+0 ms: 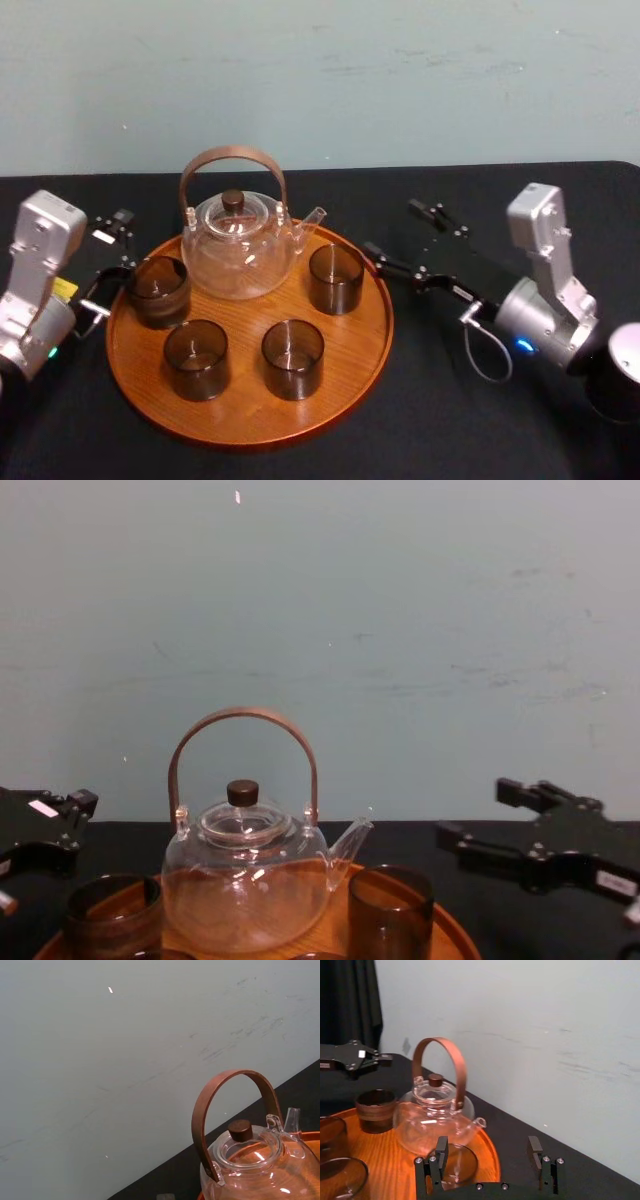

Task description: Pick up the glass from the table and place it on the tray.

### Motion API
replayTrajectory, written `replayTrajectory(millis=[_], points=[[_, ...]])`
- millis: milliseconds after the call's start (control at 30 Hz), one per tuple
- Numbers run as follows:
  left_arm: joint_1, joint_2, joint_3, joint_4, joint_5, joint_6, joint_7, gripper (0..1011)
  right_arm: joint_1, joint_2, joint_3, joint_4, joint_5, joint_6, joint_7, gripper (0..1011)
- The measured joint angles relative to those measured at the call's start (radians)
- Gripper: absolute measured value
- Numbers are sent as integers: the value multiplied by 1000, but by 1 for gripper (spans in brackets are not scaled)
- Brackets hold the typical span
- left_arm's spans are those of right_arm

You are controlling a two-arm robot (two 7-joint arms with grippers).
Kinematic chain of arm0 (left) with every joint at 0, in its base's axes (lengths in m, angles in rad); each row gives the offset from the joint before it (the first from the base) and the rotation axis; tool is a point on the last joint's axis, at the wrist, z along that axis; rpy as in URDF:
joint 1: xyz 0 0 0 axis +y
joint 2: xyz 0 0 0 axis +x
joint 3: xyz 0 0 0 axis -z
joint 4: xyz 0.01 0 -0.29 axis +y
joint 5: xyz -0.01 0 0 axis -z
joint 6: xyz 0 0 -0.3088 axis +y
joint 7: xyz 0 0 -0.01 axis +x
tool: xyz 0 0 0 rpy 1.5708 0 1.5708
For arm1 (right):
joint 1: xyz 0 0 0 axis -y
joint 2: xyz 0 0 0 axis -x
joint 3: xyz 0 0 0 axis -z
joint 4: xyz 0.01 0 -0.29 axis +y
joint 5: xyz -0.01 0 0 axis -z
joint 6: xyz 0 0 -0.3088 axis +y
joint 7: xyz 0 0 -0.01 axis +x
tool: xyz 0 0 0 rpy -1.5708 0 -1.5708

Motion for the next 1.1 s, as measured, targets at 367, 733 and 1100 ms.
replayTrajectory(millis=[367, 733, 1100], points=[[0, 0, 0, 0, 0, 0, 0, 0, -100, 31, 94, -55, 12, -14, -62, 1003], [0, 0, 0, 0, 0, 0, 0, 0, -146, 28, 152, -46, -7, -13, -107, 1002], [0, 0, 0, 0, 0, 0, 0, 0, -147, -1, 168, -16, -36, -4, -120, 1002]])
